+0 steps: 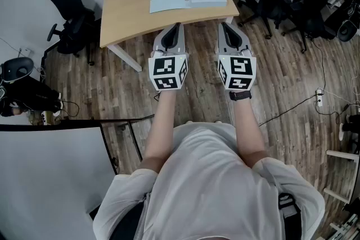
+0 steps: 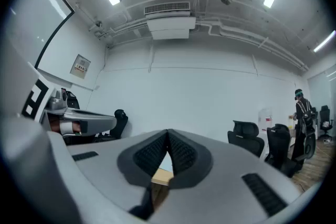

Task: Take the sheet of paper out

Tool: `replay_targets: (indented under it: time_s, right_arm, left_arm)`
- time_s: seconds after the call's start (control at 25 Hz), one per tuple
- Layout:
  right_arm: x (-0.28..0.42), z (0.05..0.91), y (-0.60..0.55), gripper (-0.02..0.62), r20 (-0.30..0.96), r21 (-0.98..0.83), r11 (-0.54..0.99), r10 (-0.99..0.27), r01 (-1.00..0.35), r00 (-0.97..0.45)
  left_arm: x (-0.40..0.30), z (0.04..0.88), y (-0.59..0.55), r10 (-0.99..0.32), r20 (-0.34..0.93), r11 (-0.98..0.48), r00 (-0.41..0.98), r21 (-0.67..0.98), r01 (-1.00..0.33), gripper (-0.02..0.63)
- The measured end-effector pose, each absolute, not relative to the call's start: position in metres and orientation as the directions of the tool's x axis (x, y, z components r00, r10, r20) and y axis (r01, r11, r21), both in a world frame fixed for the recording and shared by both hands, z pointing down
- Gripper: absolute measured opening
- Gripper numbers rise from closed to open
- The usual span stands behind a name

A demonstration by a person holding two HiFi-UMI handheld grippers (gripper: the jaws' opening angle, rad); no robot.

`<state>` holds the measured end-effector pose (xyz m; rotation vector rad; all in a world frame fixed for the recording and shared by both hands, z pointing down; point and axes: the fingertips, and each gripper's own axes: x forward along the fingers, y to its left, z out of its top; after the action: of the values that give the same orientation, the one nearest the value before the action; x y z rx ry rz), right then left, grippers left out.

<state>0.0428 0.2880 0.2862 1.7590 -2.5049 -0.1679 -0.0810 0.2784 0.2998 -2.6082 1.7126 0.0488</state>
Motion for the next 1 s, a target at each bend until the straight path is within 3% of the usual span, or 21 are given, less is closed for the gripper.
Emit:
replay_targets:
  time_s: [0.64,1.0]
  right_arm:
    - [0.005,0.312,0.269,0.012,0.072,0.148,0.262,-0.965,-0.954,-0.254]
    - [0.000,0.337,0.181,0.012,0.121,0.132,0.307,-0.949,-0.942,-0.292]
  left_arm:
    - [-0.122,0.316,0.263,-0.904,-0.041,-0.428,0.426,0.047,-0.903,0.009]
    - [-0.118,0.340,0.181,-0.912,-0.023,-0.410,0.411,0.112,-0.905,0.009]
